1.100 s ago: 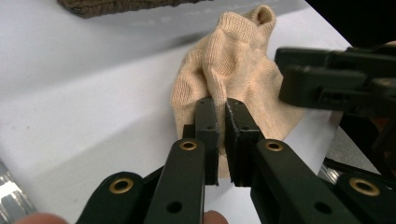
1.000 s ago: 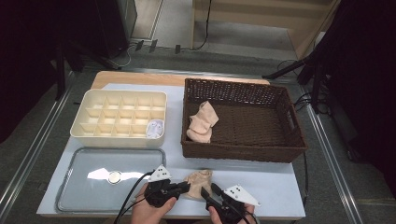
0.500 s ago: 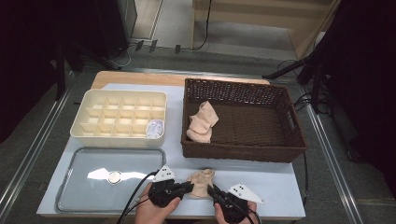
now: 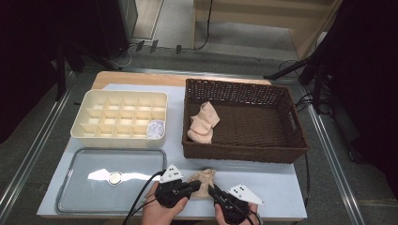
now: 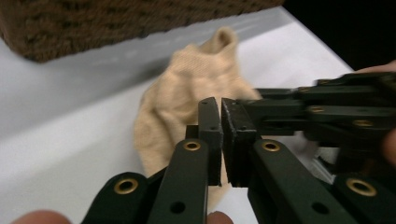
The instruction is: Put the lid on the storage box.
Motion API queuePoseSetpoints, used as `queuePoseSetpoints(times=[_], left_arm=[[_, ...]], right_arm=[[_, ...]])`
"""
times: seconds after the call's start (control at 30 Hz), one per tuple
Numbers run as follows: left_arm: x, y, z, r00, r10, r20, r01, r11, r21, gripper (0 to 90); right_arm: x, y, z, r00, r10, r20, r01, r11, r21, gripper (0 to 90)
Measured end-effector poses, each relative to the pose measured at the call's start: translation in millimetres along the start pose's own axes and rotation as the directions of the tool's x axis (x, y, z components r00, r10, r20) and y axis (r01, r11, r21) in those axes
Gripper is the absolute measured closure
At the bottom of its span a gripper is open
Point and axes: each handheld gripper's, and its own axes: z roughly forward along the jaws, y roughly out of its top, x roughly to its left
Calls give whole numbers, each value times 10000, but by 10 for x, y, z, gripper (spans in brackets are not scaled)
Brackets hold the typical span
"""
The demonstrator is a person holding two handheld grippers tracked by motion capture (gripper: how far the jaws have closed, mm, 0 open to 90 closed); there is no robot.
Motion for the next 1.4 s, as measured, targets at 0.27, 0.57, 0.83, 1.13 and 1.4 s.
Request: queuePoseSetpoints(times=[0.27, 0.57, 0.83, 1.13, 1.4], left_arm=[[58, -13, 80, 9998, -117, -136, 121, 9996, 239, 900], [115, -45, 102, 9995, -319, -70, 320, 9993, 207, 900], [121, -46, 116, 9995, -312, -55, 314, 9993, 216, 900], [107, -45, 120, 9988, -431, -237, 436, 9988, 214, 900], [134, -63, 116, 9972, -746, -58, 747, 9972, 87, 900]], right_arm=[[5, 1, -5, 9998, -183, -16, 183, 9997, -179, 835], [-9, -3, -49, 10000, -13, -61, 10, 9988, -497, 789], [-72, -37, 3, 9988, 449, -198, -451, 9990, -52, 726], [-12, 0, -45, 9967, 345, -740, -364, 9990, -248, 846], [318, -7, -43, 9835, -1766, -381, 1732, 9817, -791, 847]])
